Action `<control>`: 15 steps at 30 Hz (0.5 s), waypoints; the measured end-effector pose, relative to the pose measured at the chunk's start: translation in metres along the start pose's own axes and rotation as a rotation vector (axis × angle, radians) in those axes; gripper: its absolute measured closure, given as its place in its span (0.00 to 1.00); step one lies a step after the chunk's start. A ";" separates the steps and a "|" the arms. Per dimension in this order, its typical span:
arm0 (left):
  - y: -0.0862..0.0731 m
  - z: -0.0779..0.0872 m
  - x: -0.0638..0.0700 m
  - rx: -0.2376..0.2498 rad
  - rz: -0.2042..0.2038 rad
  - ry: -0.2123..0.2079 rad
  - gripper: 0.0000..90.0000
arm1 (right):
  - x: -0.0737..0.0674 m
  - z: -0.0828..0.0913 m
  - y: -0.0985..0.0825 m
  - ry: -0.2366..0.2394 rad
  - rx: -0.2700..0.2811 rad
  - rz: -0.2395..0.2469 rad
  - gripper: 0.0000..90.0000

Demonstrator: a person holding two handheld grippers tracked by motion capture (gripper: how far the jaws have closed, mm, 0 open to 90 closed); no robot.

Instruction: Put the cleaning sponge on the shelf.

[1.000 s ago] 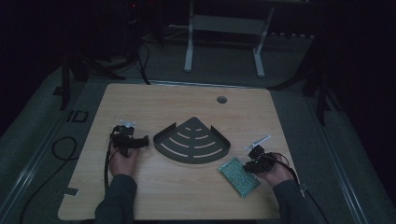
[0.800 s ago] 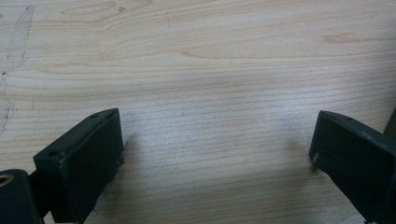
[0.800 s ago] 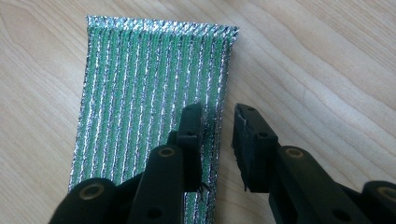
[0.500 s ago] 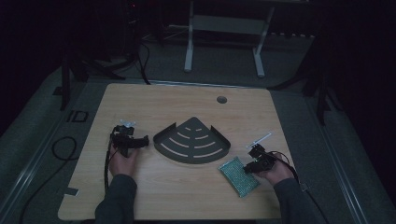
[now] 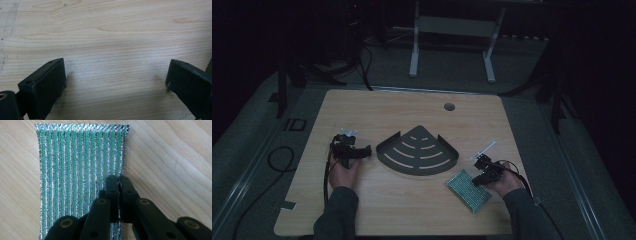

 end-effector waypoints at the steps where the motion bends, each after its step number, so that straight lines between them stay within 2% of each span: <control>1: 0.000 0.000 0.000 0.000 0.000 0.000 0.04 | -0.001 0.001 0.001 -0.008 -0.009 0.005 0.99; 7: 0.000 0.000 0.000 0.000 0.001 0.000 0.04 | -0.005 0.004 0.004 -0.030 -0.019 0.027 0.99; 15: 0.000 0.000 0.000 0.000 0.002 0.001 0.04 | -0.010 0.019 0.007 -0.046 0.018 0.042 1.00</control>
Point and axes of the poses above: each handheld gripper's, and its own axes: z roughly backward along the jaws, y roughly out of its top, x roughly to its right, the point moved 2 cm from there along -z, roughly forward along the jaws, and after that the axes turned 3 degrees about z, right-handed, at the moved point
